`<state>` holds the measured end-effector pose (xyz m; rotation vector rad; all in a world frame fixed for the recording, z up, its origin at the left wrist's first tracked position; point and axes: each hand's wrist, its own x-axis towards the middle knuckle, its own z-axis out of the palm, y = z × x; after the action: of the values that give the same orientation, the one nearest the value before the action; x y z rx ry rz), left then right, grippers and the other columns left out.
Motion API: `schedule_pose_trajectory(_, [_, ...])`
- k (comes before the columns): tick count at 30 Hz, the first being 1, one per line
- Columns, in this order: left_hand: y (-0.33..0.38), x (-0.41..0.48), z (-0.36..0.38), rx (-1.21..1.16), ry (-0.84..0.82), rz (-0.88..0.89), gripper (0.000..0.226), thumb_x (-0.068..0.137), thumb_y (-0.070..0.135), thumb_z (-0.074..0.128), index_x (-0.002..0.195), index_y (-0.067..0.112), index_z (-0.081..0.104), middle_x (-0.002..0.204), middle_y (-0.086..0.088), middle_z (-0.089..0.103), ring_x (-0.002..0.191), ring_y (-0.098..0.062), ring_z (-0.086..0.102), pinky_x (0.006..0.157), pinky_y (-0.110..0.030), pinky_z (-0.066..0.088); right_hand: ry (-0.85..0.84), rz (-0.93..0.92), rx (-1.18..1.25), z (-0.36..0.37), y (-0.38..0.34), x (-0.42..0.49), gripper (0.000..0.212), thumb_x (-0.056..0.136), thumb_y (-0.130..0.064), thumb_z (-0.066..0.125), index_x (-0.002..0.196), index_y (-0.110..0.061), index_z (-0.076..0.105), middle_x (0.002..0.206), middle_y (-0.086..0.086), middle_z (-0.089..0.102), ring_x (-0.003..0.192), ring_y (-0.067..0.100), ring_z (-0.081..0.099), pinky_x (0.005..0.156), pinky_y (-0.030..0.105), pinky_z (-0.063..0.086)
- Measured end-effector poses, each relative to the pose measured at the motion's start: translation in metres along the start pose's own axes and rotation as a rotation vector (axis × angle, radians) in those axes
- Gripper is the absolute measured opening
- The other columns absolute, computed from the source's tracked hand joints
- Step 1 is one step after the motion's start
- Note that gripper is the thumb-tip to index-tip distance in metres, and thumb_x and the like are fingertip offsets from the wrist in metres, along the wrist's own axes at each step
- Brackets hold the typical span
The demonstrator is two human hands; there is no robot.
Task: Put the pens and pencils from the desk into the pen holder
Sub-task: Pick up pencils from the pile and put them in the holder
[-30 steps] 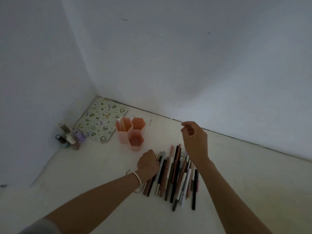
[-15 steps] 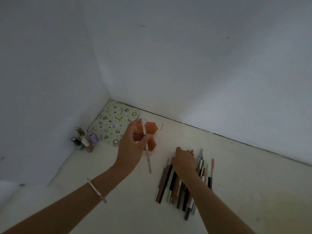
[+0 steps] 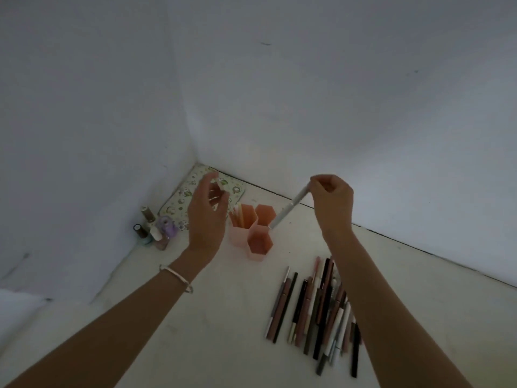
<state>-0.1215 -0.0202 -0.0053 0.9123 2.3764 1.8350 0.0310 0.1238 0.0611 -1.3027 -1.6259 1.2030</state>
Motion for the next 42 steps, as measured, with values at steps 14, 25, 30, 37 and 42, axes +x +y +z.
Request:
schedule_pose_trajectory(14, [-0.009, -0.094, -0.002, 0.112, -0.242, -0.433, 0.022, 0.082, -0.004, 0.052, 0.084, 0.018, 0.052, 0.08, 0.001, 0.057, 0.074, -0.02, 0.054, 0.068, -0.033, 0.047, -0.252, -0.379, -0.332, 0.059, 0.037, -0.058, 0.008, 0.089, -0.017, 0.062, 0.093, -0.019, 0.069, 0.097, -0.003, 0.067, 0.086, -0.001, 0.048, 0.081, 0.015, 0.04])
schedule_pose_trajectory(25, [0.006, -0.132, 0.08, 0.684, -0.849, -0.107, 0.026, 0.098, 0.025, 0.049, 0.121, 0.013, 0.047, 0.112, -0.005, 0.059, 0.098, -0.022, 0.062, 0.08, -0.034, 0.051, -0.04, -0.189, -0.297, -0.038, 0.057, -0.04, 0.029, 0.084, 0.002, 0.055, 0.1, -0.019, 0.066, 0.095, -0.007, 0.068, 0.086, 0.013, 0.059, 0.08, 0.027, 0.05])
schedule_pose_trajectory(30, [0.006, -0.131, 0.081, 0.657, -0.87, -0.009, 0.037, 0.095, 0.018, 0.049, 0.131, 0.013, 0.04, 0.109, -0.007, 0.059, 0.092, -0.021, 0.06, 0.075, -0.032, 0.049, -0.104, -0.066, -0.429, -0.054, 0.09, -0.046, 0.023, 0.09, -0.007, 0.054, 0.106, -0.019, 0.067, 0.093, -0.006, 0.067, 0.082, 0.013, 0.061, 0.076, 0.029, 0.053])
schedule_pose_trajectory(37, [0.044, -0.08, 0.03, -0.004, -0.528, 0.049, 0.046, 0.081, 0.001, 0.066, 0.115, 0.03, 0.056, 0.086, 0.005, 0.053, 0.071, -0.011, 0.058, 0.067, -0.014, 0.052, -0.464, 0.13, -0.774, -0.035, 0.113, -0.059, 0.023, 0.088, -0.011, 0.055, 0.11, -0.012, 0.063, 0.102, 0.003, 0.067, 0.089, 0.018, 0.064, 0.074, 0.027, 0.051])
schedule_pose_trajectory(42, [0.06, -0.047, -0.002, -0.09, -0.258, 0.131, 0.041, 0.082, 0.002, 0.068, 0.116, 0.022, 0.058, 0.094, 0.001, 0.061, 0.08, -0.004, 0.062, 0.07, -0.009, 0.052, -0.568, 0.053, -1.061, -0.009, 0.117, -0.077, 0.017, 0.091, -0.014, 0.05, 0.107, -0.011, 0.057, 0.105, 0.005, 0.066, 0.098, 0.021, 0.063, 0.07, 0.027, 0.046])
